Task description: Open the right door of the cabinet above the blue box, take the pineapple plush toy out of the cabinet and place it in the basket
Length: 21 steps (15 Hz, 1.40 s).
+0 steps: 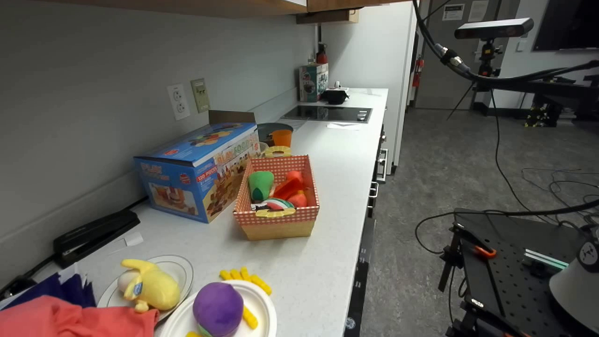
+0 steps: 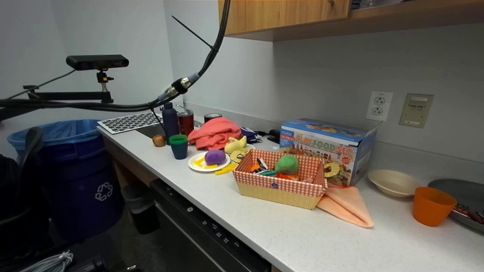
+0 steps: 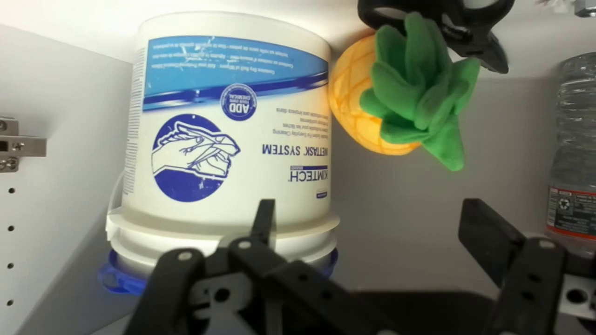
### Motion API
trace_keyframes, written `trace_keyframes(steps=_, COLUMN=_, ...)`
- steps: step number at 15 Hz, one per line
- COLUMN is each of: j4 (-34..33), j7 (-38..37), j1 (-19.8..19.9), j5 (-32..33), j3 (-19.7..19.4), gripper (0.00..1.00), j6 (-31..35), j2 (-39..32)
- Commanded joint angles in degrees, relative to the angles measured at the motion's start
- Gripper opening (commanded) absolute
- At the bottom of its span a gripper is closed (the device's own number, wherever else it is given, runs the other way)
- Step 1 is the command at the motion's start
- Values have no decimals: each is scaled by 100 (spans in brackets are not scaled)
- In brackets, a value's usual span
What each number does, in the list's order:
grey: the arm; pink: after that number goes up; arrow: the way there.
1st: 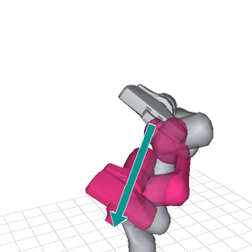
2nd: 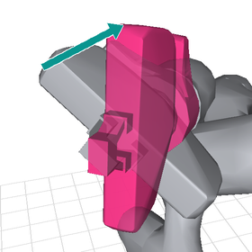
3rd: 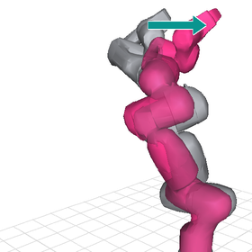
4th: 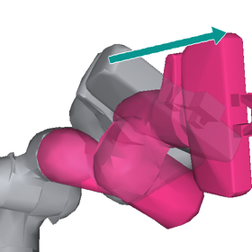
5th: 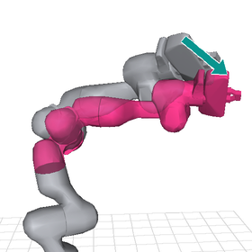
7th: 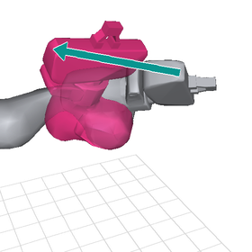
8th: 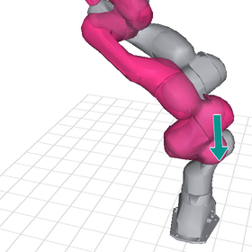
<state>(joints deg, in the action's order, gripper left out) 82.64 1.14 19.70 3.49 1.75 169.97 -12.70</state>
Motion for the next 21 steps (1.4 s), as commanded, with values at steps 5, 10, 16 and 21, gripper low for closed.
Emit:
trace_keyframes(steps=5, j4=-95, j7=298, j1=-238, j5=-289, j3=-258, gripper=100, j6=-243, j2=-6)
trace_keyframes(steps=10, j4=-102, j7=302, j1=-228, j5=-289, j3=-260, gripper=100, j6=-254, j2=-6)
trace_keyframes(steps=16, j4=-58, j7=291, j1=-372, j5=-252, j3=-457, gripper=100, j6=-359, j2=16)
trace_keyframes(steps=21, j4=35, j7=446, j1=-213, j5=-407, j3=-163, gripper=100, j6=-510, j2=81)
